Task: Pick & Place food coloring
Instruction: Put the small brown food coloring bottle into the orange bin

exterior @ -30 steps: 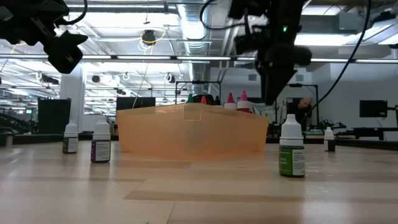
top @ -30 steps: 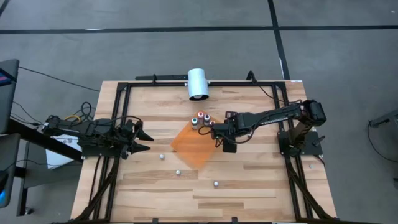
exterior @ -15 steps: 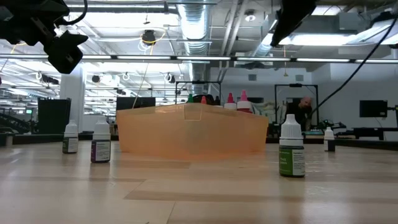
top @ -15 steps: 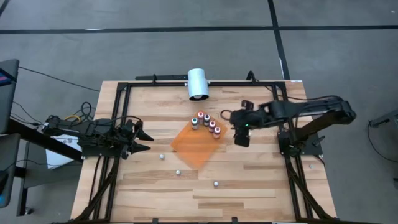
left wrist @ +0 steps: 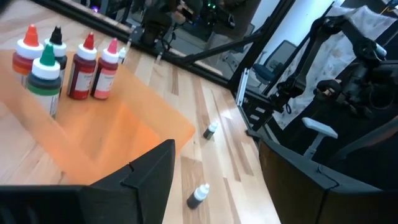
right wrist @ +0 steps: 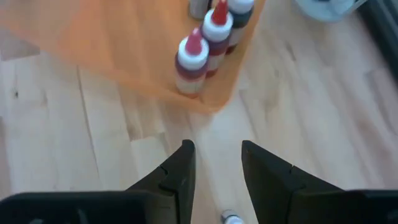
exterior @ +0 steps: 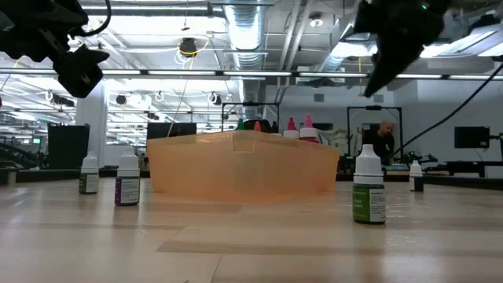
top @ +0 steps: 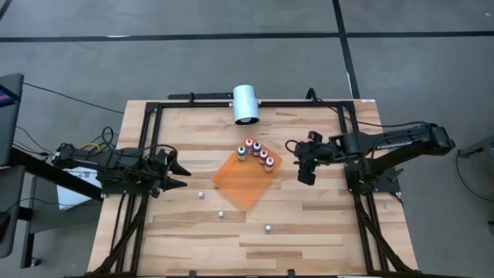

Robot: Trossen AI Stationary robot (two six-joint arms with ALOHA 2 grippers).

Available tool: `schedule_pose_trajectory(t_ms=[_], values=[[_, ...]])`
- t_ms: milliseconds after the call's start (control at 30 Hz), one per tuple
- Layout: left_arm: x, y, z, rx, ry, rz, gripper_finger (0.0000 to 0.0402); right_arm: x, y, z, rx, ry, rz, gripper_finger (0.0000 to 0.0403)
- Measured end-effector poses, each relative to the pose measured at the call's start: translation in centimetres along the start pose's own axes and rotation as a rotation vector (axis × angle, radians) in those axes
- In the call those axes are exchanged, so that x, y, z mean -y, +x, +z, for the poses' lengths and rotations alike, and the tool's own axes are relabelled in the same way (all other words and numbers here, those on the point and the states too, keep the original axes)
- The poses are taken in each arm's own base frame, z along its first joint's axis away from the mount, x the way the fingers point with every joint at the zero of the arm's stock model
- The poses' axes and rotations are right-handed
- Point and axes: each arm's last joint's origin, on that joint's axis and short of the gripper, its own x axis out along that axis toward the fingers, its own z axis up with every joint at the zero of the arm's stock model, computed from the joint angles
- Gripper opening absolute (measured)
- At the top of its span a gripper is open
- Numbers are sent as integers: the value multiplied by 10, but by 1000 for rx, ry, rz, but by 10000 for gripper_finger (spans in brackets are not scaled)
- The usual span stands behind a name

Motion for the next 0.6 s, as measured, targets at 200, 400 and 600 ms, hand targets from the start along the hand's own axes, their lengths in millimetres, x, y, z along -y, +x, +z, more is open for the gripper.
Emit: schedule_pose_trajectory(t_ms=[200,400,600], values=[[-2,0,-3,-28,-2,29,224,1,7,-27,18,33,27,118],[-4,0,-5,-41,-2,55,224,8,-3,-44,85,40,40,118],[-4,0,-6,-53,-2,62,224,17,-23,-62,188,63,64,117]])
